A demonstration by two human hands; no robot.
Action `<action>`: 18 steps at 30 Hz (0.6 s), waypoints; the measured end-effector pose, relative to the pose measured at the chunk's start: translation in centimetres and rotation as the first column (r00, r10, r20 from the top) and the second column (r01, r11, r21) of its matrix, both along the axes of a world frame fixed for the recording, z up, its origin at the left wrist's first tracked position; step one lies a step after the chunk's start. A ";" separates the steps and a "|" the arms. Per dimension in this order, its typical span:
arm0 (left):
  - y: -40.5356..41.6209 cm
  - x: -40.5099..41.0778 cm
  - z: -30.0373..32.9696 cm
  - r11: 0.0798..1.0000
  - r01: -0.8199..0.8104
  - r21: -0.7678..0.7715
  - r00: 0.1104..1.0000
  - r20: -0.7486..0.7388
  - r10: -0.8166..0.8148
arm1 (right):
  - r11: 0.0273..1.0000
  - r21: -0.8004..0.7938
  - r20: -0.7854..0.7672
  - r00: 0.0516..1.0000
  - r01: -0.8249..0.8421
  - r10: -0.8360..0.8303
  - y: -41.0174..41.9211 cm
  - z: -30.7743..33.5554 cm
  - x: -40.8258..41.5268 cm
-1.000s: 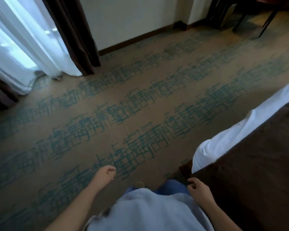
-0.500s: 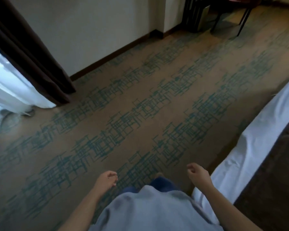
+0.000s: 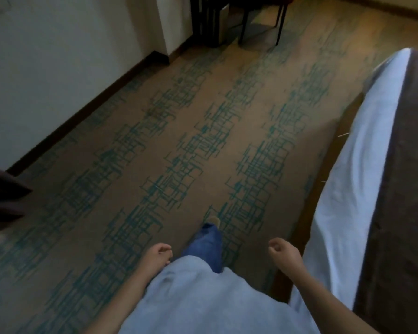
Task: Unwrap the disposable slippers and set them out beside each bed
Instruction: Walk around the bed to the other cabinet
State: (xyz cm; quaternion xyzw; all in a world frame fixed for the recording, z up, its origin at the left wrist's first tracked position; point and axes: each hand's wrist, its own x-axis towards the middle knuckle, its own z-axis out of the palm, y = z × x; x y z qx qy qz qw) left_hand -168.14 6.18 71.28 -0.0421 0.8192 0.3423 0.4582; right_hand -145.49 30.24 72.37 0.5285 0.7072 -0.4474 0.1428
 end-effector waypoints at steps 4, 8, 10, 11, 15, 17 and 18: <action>10.9 -8.0 0.7 0.987 0.158 -0.005 0.987 -0.003 -0.158 | 0.994 -0.039 0.108 0.990 0.099 -0.095 6.0 0.2 -2.1; 21.5 -14.5 2.7 0.948 0.316 0.034 0.945 -0.096 -0.312 | 0.979 0.013 0.131 0.970 0.205 -0.205 11.5 0.8 -3.8; 27.0 -16.8 3.8 0.930 0.361 0.066 0.928 -0.127 -0.351 | 0.962 0.012 0.128 0.954 0.272 -0.271 14.0 1.0 -5.0; 29.6 -17.6 4.3 0.918 0.388 0.076 0.916 -0.136 -0.376 | 0.951 0.013 0.116 0.944 0.309 -0.308 15.2 0.9 -5.5; 38.9 -19.4 3.7 0.868 0.491 0.069 0.865 -0.157 -0.477 | 0.910 -0.038 0.083 0.908 0.414 -0.410 20.9 -0.2 -7.7; 43.3 -19.4 3.0 0.847 0.529 0.041 0.842 -0.143 -0.519 | 0.903 -0.044 0.079 0.903 0.427 -0.423 24.8 -0.9 -8.5; 45.5 -19.4 2.5 0.842 0.538 0.031 0.837 -0.139 -0.529 | 0.905 -0.043 0.080 0.904 0.424 -0.420 27.1 -1.1 -8.9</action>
